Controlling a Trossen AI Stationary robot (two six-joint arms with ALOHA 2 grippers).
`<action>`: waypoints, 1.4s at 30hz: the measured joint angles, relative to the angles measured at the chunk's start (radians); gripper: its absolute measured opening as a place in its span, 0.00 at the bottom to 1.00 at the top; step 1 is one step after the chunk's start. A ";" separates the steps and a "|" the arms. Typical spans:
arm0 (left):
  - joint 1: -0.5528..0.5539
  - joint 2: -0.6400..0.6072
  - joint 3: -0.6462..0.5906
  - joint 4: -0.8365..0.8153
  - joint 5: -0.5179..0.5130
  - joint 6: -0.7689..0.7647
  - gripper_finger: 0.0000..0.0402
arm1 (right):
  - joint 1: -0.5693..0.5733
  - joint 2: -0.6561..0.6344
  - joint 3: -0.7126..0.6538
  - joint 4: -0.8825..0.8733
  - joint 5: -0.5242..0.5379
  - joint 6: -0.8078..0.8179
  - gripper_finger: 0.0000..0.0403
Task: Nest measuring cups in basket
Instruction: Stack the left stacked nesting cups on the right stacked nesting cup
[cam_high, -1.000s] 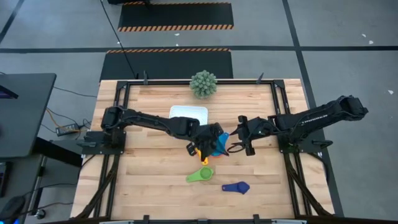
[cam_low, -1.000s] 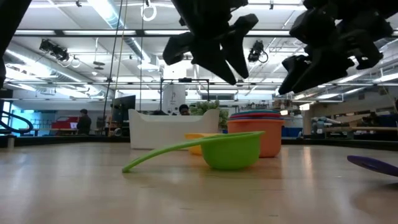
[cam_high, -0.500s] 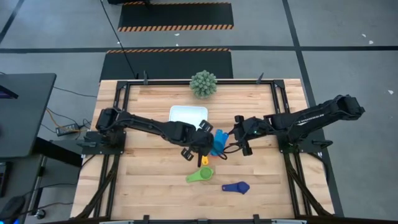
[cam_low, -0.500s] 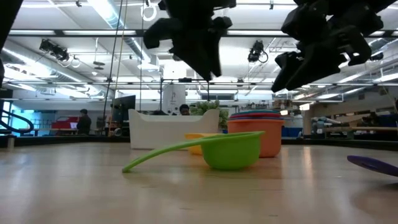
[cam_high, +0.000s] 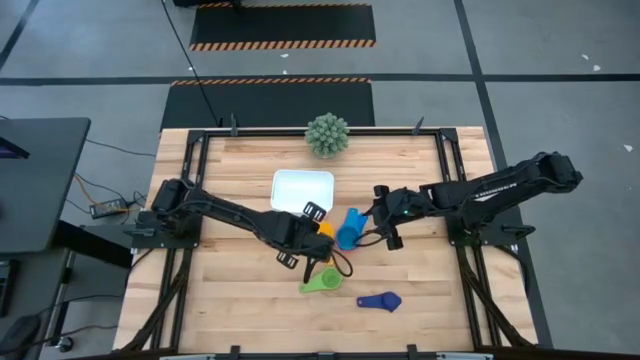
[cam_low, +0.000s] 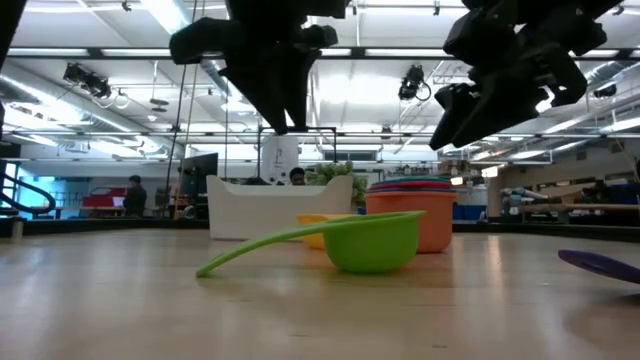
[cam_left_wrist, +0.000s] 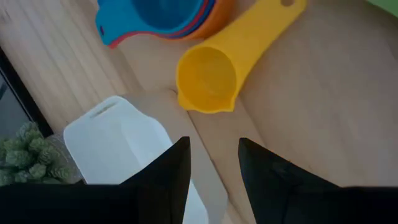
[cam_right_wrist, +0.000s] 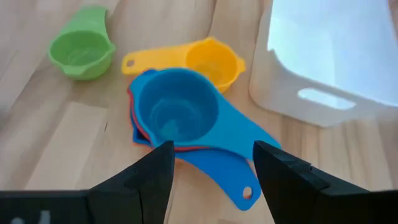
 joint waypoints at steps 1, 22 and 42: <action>-0.003 0.000 0.000 -0.007 0.000 -0.009 0.35 | -0.001 0.017 0.017 -0.010 -0.001 0.000 0.56; -0.123 0.000 0.000 -0.257 -0.088 -0.278 0.35 | 0.003 0.222 0.250 -0.259 0.109 -0.411 0.56; -0.160 -0.309 -0.407 0.045 -0.146 -0.260 0.35 | -0.004 0.270 0.285 -0.302 0.077 -0.412 0.54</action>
